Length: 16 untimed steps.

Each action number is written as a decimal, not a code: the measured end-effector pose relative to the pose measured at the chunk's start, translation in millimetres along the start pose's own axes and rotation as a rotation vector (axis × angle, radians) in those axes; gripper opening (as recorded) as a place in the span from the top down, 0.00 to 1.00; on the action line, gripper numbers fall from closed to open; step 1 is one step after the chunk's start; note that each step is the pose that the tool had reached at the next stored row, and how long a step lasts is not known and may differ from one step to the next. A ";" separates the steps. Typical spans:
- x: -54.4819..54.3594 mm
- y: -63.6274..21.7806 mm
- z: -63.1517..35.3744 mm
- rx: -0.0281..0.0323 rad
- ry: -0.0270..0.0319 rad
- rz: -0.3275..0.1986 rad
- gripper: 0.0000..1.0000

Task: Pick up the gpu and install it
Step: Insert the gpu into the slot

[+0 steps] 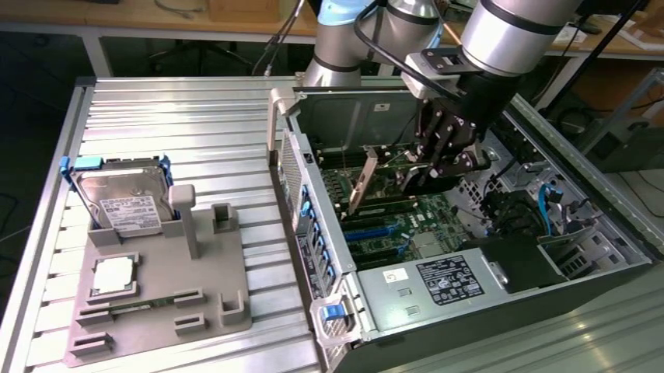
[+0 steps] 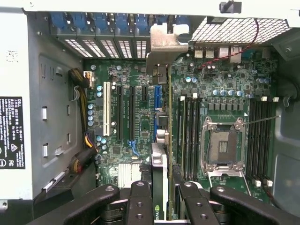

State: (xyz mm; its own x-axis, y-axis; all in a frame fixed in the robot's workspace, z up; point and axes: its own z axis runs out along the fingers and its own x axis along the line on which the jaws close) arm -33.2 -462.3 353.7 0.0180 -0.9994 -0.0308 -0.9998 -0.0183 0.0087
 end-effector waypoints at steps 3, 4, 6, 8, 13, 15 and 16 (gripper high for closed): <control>-0.8 0.0 0.9 0.0000 0.0000 0.000 0.73; -1.0 0.0 1.1 0.0001 -0.0001 0.000 0.73; -1.7 0.0 1.9 0.0000 0.0000 0.000 0.73; -2.3 -0.1 2.7 0.0000 0.0000 0.000 0.73; -3.3 -0.1 4.0 0.0000 0.0000 0.000 0.73; -3.8 -0.1 4.7 0.0000 0.0001 0.000 0.73; -4.1 -0.1 5.0 0.0000 0.0000 0.000 0.73</control>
State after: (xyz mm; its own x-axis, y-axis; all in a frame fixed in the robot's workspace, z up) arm -33.2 -458.1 348.8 0.0180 -0.9994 -0.0308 -0.9998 -0.0183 0.0087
